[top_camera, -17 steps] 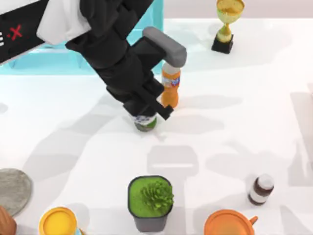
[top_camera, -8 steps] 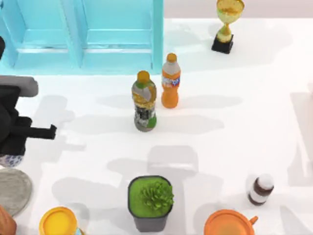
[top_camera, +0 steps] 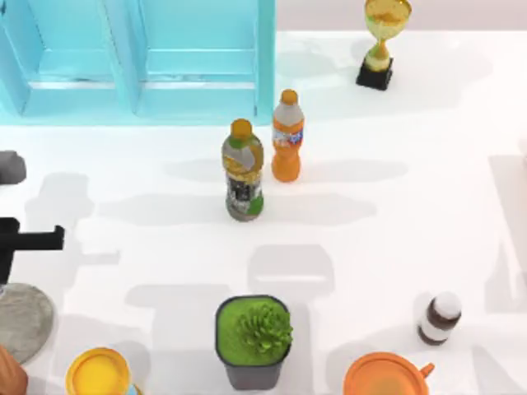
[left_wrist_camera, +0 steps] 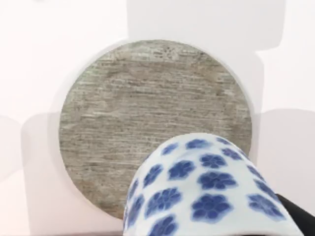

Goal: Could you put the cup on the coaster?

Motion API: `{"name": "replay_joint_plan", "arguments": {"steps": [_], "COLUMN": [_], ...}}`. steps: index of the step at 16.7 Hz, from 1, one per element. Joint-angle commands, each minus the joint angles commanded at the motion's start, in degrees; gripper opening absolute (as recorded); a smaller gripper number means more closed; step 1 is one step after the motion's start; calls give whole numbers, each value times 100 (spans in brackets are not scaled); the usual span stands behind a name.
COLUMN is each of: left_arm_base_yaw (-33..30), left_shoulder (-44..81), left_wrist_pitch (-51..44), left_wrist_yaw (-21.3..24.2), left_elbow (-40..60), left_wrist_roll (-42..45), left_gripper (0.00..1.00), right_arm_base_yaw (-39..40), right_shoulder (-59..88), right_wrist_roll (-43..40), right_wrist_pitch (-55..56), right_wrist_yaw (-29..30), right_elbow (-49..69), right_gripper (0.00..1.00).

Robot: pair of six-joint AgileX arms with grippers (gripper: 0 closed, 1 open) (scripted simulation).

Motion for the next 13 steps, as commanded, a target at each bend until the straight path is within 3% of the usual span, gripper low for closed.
{"name": "replay_joint_plan", "arguments": {"steps": [6, 13], "left_arm_base_yaw": [291, 133], "left_shoulder": [-79, 409], "left_wrist_pitch": [502, 1523], "left_wrist_yaw": [-41, 62], "left_elbow": [-286, -818], "left_wrist_roll": [-246, 87], "left_gripper": [0, 0], "right_arm_base_yaw": [0, 0], "right_shoulder": [0, 0], "right_wrist_roll": [0, 0], "right_wrist_pitch": [0, 0], "right_wrist_yaw": [0, 0], "right_elbow": [0, 0], "right_gripper": [100, 100]}}
